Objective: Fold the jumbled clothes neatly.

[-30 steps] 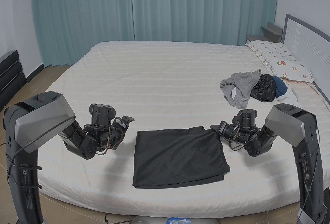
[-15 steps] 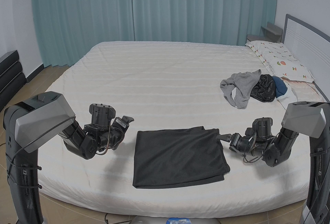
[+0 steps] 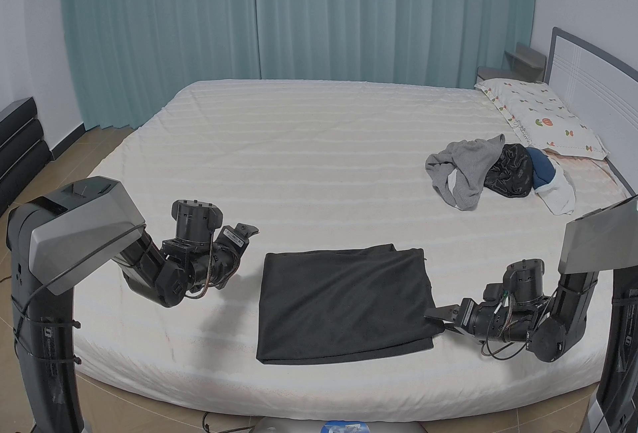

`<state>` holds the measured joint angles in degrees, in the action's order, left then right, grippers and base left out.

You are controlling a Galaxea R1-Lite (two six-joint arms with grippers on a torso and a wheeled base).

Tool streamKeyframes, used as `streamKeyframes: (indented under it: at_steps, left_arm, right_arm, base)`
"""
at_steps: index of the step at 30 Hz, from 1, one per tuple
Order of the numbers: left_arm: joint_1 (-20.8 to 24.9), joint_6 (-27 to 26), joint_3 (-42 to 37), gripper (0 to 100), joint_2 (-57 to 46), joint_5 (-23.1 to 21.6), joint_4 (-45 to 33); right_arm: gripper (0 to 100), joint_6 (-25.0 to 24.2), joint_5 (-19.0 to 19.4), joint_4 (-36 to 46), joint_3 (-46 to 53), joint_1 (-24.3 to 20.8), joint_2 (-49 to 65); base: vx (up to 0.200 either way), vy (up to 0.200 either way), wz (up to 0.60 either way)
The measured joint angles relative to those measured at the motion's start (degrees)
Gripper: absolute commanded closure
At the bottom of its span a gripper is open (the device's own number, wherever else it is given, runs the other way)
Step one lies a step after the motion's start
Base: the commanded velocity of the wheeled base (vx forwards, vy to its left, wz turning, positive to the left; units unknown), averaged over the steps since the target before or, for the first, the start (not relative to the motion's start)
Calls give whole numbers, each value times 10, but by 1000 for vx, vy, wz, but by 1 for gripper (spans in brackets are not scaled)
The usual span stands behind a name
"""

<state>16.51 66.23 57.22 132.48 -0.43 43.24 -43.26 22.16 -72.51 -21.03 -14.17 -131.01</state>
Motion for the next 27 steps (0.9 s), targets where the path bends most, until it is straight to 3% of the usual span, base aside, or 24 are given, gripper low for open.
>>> streamKeyframes:
  at_steps: [27]
  left_arm:
    - [-1,-9,1,0,3,0,0]
  right_arm:
    - [100,3,-5,-69,83,-8,22]
  base:
    - [0,0,0]
